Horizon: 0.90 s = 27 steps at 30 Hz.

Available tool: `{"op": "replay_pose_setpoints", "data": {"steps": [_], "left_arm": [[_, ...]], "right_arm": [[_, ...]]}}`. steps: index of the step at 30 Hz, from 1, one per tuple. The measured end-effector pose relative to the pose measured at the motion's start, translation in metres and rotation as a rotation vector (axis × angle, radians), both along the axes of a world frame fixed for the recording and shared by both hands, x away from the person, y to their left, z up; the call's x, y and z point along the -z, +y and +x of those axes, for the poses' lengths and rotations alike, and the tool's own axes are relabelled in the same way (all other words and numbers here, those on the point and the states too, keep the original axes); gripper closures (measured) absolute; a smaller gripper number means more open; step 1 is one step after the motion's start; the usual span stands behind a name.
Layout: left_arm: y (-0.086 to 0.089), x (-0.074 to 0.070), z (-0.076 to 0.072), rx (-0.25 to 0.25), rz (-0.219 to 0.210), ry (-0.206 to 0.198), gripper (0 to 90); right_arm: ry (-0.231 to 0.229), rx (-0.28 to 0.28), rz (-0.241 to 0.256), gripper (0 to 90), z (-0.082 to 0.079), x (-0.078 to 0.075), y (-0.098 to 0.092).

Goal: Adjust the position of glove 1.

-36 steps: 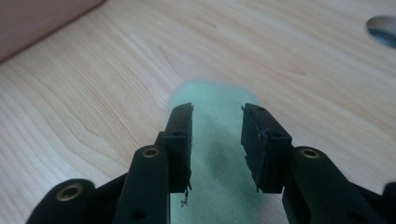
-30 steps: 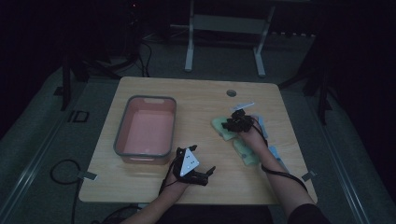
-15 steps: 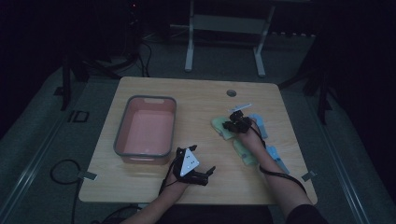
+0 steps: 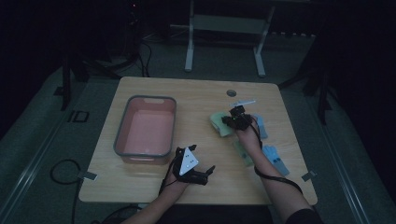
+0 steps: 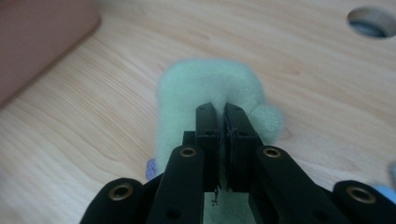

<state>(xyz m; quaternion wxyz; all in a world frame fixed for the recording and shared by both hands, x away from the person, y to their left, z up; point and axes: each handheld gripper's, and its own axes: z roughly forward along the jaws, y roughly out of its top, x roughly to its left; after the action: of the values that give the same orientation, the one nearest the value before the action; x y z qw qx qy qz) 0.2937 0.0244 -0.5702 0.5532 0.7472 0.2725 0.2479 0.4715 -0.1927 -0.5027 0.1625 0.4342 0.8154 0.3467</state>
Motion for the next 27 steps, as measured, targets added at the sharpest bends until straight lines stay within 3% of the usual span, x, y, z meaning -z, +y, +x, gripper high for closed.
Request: {"op": "replay_pose_setpoints", "data": {"steps": [8, 15, 20, 23, 26, 27], "left_arm": [[-0.001, 0.0, -0.001, -0.003, 0.005, -0.007, 0.1], [-0.001, 0.0, -0.001, -0.001, 0.012, -0.012, 0.1], [-0.001, 0.0, -0.002, -0.002, 0.016, -0.015, 0.1], [-0.002, 0.0, -0.002, -0.001, 0.021, -0.019, 0.1], [-0.002, 0.0, -0.002, -0.001, 0.021, -0.02, 0.1], [-0.002, 0.0, -0.002, -0.001, 0.022, -0.02, 0.1]], "right_arm": [[-0.046, 0.076, 0.042, 85.9, -0.03, -0.033, 0.005], [-0.079, 0.117, 0.088, 85.9, -0.062, -0.047, 0.008], [-0.11, 0.123, 0.091, 85.9, -0.078, -0.048, 0.01], [-0.093, 0.141, 0.125, 85.8, -0.088, -0.039, 0.009], [-0.088, 0.142, 0.119, 85.8, -0.094, -0.032, 0.013], [-0.08, 0.162, 0.125, 85.9, -0.098, -0.023, 0.016]]}}
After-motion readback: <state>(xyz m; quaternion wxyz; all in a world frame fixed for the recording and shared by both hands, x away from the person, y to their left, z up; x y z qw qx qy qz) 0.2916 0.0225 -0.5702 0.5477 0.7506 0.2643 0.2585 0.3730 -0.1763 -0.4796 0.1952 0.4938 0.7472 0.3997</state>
